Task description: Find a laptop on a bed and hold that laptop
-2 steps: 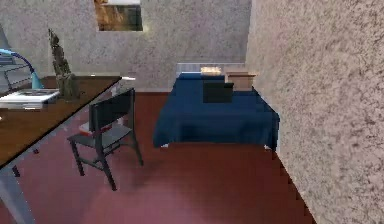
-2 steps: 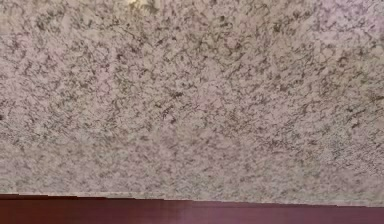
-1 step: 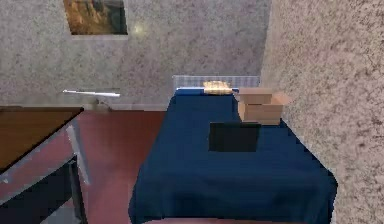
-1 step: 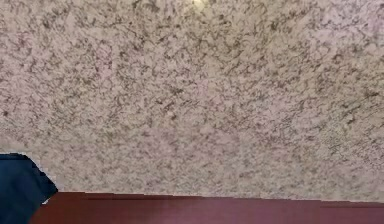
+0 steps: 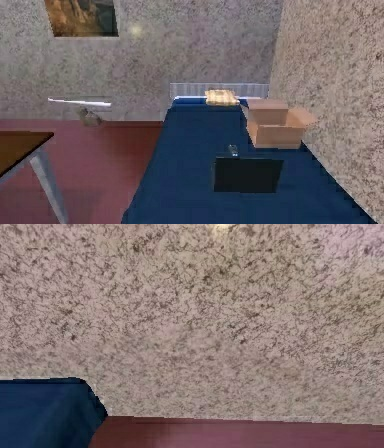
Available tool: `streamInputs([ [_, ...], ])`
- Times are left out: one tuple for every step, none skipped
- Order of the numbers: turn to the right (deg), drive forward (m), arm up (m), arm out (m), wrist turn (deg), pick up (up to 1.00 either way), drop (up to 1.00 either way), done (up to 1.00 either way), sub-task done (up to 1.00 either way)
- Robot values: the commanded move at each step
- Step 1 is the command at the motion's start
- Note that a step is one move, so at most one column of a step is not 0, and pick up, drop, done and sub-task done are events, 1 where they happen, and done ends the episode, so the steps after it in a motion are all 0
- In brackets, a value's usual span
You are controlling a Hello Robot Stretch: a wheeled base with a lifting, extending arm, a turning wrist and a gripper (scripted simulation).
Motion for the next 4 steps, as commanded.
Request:
streamInputs([
  [0.0,0.1,0.0,0.0,0.0,0.0,0.0,0.0,0.0],
  [-45.0,0.0,0.0,0.0,0.0,0.0,0.0,0.0,0.0],
  [-24.0,0.0,0.0,0.0,0.0,0.0,0.0,0.0,0.0],
  [0.0,0.0,0.5,0.0,0.0,0.0,0.0,0.0,0.0],
])
